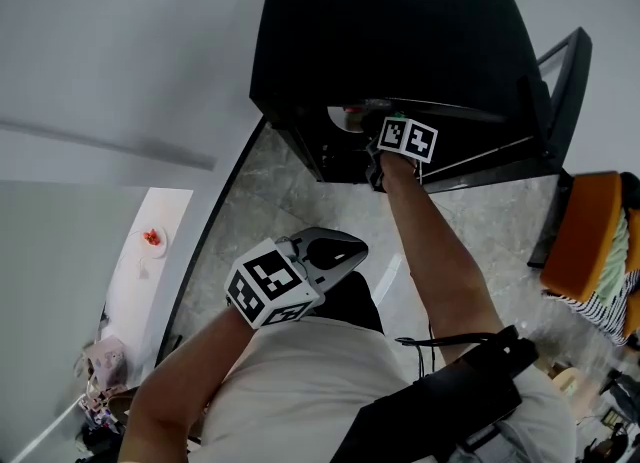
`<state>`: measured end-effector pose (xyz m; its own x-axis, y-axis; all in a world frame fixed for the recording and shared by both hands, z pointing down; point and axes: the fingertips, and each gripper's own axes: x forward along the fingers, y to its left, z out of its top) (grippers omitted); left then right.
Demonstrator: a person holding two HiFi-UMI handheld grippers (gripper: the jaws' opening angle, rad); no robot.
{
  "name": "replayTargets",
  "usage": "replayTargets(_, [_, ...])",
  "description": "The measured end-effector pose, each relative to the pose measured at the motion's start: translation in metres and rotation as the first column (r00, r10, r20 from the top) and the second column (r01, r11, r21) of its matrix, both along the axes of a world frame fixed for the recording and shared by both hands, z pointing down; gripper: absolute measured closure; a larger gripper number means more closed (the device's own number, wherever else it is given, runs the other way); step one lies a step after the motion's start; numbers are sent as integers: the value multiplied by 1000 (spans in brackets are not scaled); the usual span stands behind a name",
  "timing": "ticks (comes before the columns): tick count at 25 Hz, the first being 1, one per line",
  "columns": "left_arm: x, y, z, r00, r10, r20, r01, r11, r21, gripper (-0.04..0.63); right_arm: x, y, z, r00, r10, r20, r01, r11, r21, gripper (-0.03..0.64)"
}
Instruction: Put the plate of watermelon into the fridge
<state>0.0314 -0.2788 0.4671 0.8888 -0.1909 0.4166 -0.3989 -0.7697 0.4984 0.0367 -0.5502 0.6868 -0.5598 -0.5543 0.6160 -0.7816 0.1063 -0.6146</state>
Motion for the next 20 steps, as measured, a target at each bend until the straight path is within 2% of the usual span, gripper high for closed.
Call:
replayTargets(5, [-4, 2, 2, 1000, -1, 10, 1, 1000, -1, 583, 5, -1, 0, 985, -76, -154, 84, 995, 51, 471])
replayTargets(13, [-5, 6, 4, 1000, 1, 4, -1, 1000, -15, 584, 18, 0, 7, 943, -93, -318, 124, 989, 78, 413])
replayTargets(20, [-10, 5, 4, 1000, -19, 4, 19, 1000, -16, 584, 19, 0, 9, 928, -97, -360, 140, 986, 95, 394])
